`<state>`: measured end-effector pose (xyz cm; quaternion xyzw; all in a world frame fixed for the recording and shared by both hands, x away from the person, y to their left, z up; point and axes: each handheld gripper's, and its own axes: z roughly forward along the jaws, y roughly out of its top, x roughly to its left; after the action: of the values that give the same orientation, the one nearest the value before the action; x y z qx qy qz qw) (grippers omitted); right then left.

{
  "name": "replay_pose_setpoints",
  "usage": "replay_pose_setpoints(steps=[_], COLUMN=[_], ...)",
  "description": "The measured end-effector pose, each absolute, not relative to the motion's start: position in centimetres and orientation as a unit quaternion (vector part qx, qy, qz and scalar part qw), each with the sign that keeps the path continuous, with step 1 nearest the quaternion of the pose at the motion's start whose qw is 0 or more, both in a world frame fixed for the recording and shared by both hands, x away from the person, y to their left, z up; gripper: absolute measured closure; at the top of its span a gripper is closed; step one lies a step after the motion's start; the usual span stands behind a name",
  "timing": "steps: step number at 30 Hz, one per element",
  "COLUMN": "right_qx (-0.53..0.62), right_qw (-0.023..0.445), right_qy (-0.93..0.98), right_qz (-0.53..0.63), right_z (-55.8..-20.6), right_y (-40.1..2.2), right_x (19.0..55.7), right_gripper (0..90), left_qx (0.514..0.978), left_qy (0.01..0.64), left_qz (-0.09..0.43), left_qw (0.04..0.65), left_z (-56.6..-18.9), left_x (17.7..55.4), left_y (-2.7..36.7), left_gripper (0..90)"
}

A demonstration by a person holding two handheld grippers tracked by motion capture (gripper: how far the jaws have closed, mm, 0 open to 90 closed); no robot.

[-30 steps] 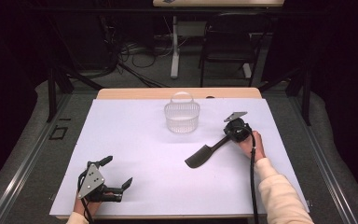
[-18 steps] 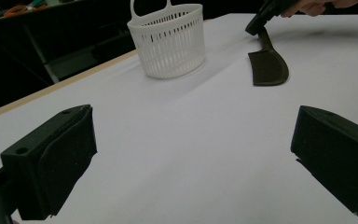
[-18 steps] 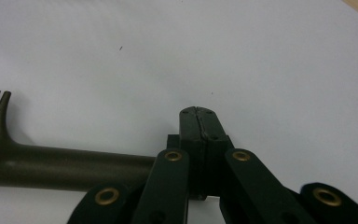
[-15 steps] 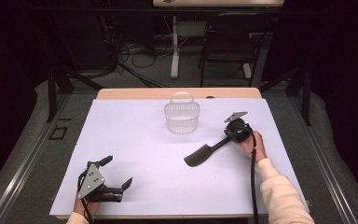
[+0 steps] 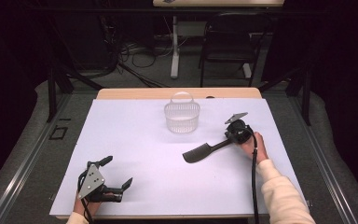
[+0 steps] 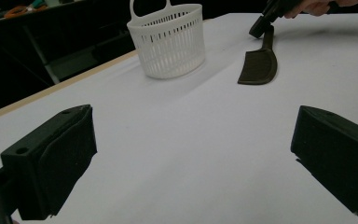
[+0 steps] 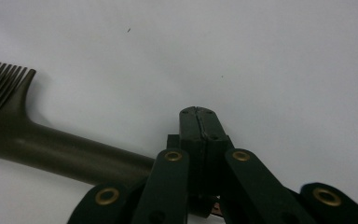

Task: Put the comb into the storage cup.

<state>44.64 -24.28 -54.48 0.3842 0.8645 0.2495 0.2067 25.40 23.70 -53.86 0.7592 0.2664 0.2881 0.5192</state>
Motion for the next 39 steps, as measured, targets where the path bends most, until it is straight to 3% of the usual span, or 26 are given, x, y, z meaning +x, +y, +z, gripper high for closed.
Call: replay_pose_setpoints(steps=[39], right_qx=[0.385], right_qw=[0.193], right_qy=[0.872], right_qz=[0.234], right_z=[-54.3], right_y=[-25.1], right_x=[43.6], right_gripper=[90.0], left_qx=[0.761], left_qy=[0.262], left_qz=[0.290], left_qw=[0.518], left_z=[-53.8], left_x=[25.5], left_y=[23.5], left_gripper=[0.3])
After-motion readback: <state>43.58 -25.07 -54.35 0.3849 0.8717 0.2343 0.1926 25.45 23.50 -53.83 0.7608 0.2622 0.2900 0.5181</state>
